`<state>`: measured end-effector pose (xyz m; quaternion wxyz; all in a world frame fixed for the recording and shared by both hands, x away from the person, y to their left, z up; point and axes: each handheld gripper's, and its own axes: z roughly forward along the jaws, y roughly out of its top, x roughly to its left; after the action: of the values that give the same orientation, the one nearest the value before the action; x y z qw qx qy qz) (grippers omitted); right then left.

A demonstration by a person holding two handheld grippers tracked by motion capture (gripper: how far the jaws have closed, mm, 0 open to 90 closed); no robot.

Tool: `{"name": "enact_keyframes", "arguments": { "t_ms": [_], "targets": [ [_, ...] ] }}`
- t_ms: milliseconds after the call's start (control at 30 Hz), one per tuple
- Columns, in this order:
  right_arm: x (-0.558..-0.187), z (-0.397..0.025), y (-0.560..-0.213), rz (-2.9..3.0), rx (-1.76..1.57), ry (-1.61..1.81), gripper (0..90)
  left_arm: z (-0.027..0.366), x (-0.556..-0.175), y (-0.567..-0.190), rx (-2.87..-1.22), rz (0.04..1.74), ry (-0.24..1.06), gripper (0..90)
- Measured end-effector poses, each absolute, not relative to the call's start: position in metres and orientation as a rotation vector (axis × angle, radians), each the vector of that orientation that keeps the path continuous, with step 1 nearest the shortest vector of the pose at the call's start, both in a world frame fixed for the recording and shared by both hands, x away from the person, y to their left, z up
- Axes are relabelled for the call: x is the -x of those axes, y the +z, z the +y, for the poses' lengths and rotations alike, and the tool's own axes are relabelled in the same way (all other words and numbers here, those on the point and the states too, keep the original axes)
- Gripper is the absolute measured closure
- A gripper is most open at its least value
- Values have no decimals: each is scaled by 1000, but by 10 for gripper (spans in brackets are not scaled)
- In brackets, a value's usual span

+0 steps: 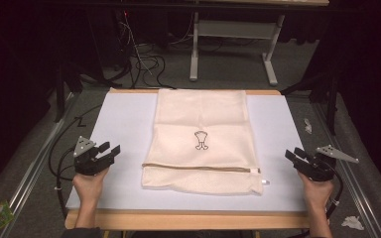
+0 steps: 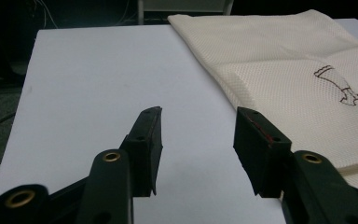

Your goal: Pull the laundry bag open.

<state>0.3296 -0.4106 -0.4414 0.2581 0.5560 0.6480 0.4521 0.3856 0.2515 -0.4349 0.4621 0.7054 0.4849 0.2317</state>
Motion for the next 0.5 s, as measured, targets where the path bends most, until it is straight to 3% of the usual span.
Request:
{"name": "enact_keyframes", "arguments": {
  "t_ms": [500],
  "targets": [
    [-339,-409,-457,1783,-1515,1176,548,252,-391,-449,-1759,1225,580,506]
  ]
}}
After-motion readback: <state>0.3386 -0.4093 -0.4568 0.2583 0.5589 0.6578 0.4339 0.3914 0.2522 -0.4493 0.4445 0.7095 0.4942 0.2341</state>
